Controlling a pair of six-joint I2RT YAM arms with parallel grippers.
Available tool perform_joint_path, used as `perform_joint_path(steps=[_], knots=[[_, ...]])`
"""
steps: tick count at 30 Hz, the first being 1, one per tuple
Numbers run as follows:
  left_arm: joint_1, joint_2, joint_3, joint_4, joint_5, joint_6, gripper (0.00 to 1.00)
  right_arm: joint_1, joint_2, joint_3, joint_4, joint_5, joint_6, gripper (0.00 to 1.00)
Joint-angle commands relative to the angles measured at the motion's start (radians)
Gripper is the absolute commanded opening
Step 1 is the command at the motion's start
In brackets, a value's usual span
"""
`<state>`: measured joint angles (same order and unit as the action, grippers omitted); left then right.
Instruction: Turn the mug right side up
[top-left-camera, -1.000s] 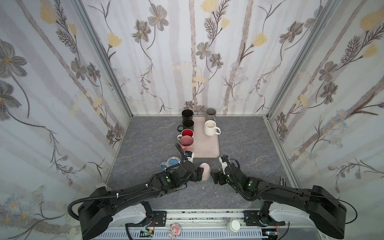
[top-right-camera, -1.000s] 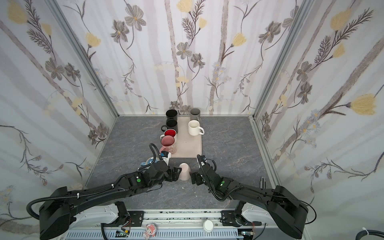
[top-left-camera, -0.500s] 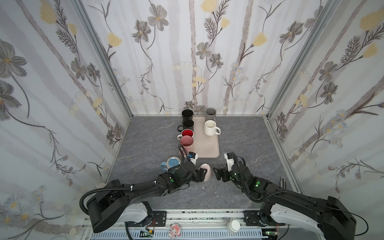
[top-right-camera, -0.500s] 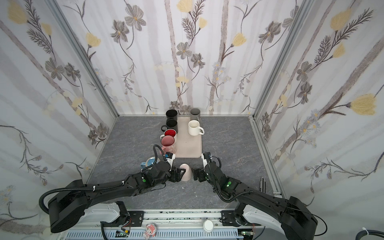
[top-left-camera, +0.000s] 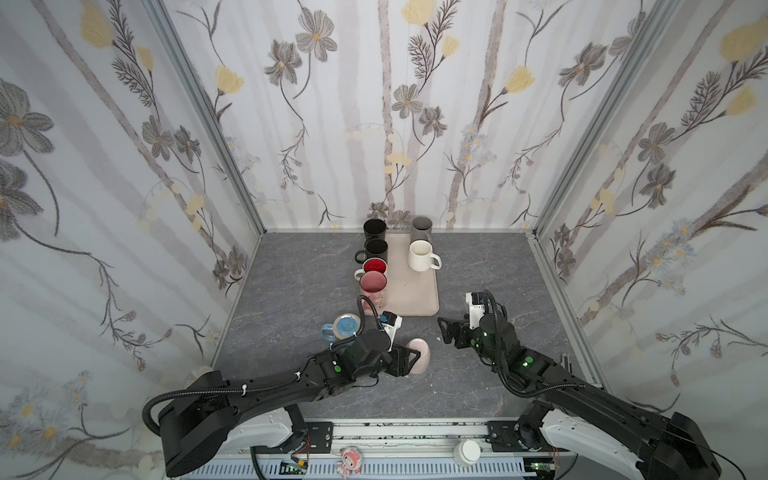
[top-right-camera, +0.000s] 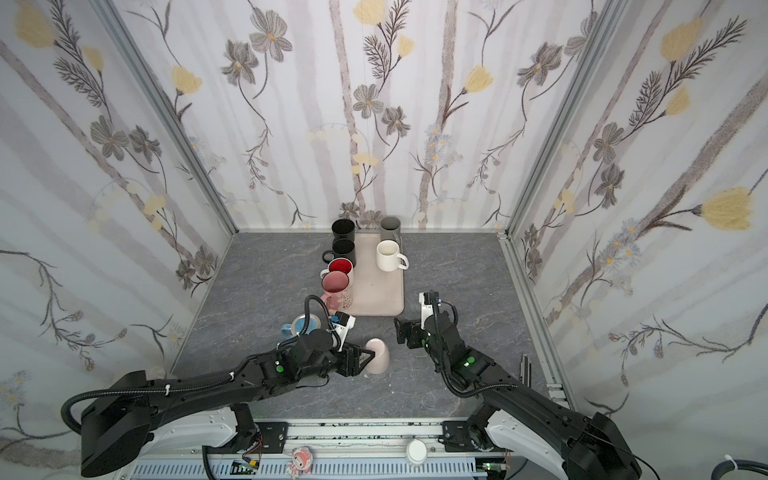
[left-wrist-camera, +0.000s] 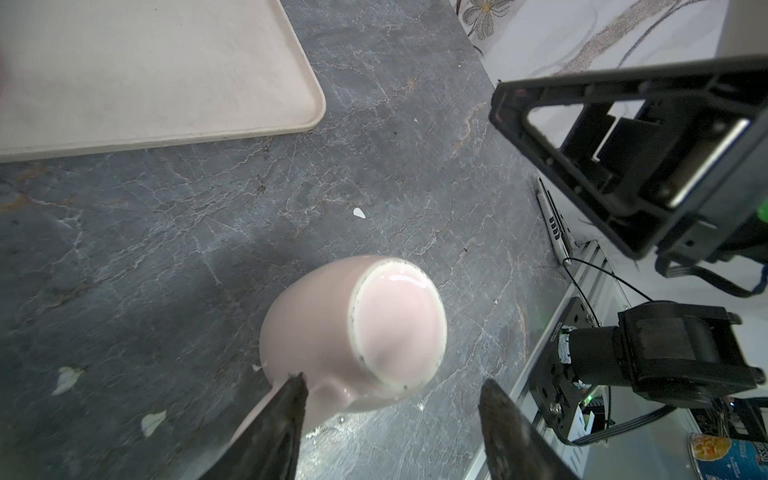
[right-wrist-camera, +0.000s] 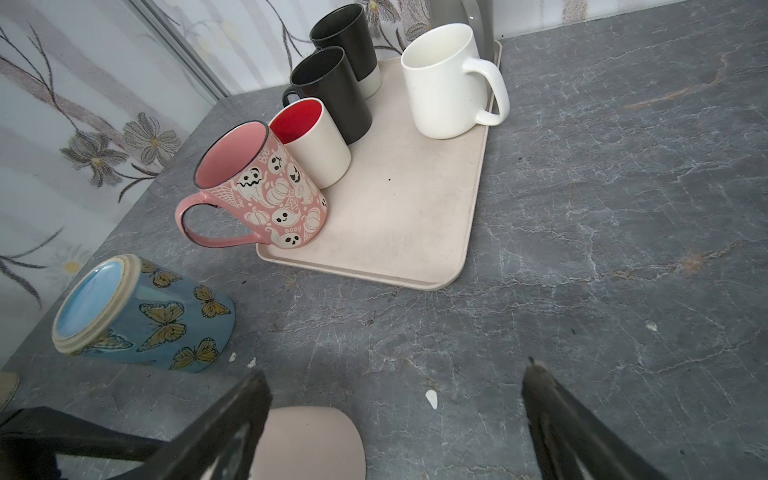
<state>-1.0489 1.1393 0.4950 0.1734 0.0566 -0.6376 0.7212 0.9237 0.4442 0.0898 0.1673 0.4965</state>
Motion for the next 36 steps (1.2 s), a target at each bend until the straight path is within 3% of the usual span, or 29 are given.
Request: perform_joint_path(steps=[1,8,14,18,23,27,29,32,36], knots=[[-0.038,-0.033,-0.004,-0.142,-0.093,0.007,0.71,-0.001,0.003,0.005,0.001,-0.036,0.013,0.94],[-0.098,0.021,0.001,-0.206,-0.252,0.061,0.83,-0.001,0.005,0.014,0.000,-0.055,0.010,0.94],[-0.106,0.083,0.008,-0.092,-0.283,0.152,0.86,-0.001,0.003,0.016,-0.004,-0.061,0.009,0.94],[-0.106,0.115,0.001,0.013,-0.212,0.195,0.76,-0.001,-0.003,0.016,-0.012,-0.061,0.005,0.94],[-0.106,0.144,0.015,0.016,-0.172,0.221,0.50,-0.001,-0.012,0.011,-0.019,-0.059,0.003,0.94],[-0.105,0.142,0.009,0.001,-0.129,0.208,0.35,-0.002,-0.014,0.011,-0.019,-0.056,0.002,0.94],[-0.107,0.137,0.013,-0.033,-0.148,0.197,0.35,-0.001,-0.011,0.010,-0.015,-0.057,0.004,0.94],[-0.108,0.126,0.013,-0.079,-0.199,0.201,0.46,-0.001,-0.009,0.009,-0.009,-0.060,0.005,0.94],[-0.114,0.136,0.035,-0.111,-0.238,0.218,0.45,-0.001,0.001,0.010,-0.004,-0.066,0.006,0.94]])
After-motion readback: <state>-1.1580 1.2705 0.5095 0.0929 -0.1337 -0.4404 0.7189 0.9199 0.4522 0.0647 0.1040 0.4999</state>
